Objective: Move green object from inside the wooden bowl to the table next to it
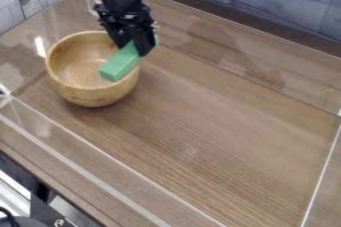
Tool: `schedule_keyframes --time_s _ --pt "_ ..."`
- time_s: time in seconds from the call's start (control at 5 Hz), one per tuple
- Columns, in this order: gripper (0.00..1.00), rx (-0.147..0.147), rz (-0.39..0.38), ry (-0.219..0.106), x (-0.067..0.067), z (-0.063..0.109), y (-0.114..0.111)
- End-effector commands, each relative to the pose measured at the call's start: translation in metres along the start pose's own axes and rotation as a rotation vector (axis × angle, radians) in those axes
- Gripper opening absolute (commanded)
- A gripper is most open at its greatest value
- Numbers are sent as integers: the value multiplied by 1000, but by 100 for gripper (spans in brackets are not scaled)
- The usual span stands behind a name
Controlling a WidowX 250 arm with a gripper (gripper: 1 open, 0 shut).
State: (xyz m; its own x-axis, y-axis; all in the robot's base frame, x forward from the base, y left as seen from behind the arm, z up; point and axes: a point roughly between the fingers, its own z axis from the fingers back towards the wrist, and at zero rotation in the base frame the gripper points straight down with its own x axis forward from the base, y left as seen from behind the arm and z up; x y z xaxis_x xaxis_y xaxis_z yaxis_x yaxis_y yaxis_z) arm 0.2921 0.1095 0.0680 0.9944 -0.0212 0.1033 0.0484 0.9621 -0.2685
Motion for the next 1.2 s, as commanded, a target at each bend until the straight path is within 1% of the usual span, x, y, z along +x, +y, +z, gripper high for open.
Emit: schedule_keyframes --time_s 0.0,0.2,0.6,1.0 --pt "0 30 16 -43 6 14 2" --pt "0 33 41 -50 9 15 4" --pt "0 28 -10 -36 16 41 3" --pt "0 44 81 -68 14 27 19"
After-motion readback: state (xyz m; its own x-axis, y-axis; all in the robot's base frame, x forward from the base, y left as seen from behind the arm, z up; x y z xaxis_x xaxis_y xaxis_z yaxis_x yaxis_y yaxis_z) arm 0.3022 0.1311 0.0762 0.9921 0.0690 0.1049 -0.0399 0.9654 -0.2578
